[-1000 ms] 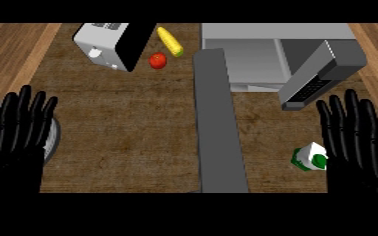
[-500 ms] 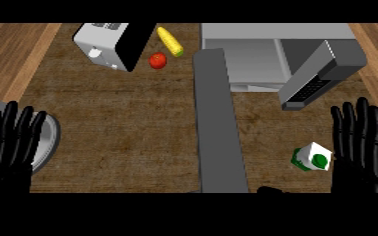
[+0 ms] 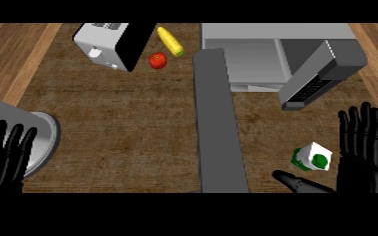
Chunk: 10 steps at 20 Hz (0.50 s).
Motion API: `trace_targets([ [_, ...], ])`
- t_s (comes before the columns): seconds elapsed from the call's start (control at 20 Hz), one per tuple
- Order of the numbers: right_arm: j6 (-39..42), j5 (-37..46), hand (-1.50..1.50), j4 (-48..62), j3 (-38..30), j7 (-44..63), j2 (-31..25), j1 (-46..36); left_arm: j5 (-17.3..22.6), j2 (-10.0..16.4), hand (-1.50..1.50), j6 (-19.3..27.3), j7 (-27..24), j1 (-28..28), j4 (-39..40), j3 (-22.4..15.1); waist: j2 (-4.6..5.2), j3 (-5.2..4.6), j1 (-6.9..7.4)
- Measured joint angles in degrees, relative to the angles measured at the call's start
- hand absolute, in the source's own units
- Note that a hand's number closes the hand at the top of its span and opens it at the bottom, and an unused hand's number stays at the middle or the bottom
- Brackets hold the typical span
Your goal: Pick up the milk, place it into the microwave and close the microwave
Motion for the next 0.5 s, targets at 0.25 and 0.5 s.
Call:
trace_targets([
  [0.25, 0.50, -2.46, -1.50, 6.50, -3.81, -5.34, -0.15, 0.72, -0.35, -0.78, -1.50, -1.17, -0.58, 2.51, -1.54, -0.24, 0.00, 0.00, 0.03],
  [0.5, 2.62, -5.38, -1.50, 12.16, -7.24, -10.97, -0.25, 2.56, -0.40, -1.04, -1.50, -1.26, 0.06, 2.30, -2.07, -0.19, 0.01, 0.02, -0.07],
])
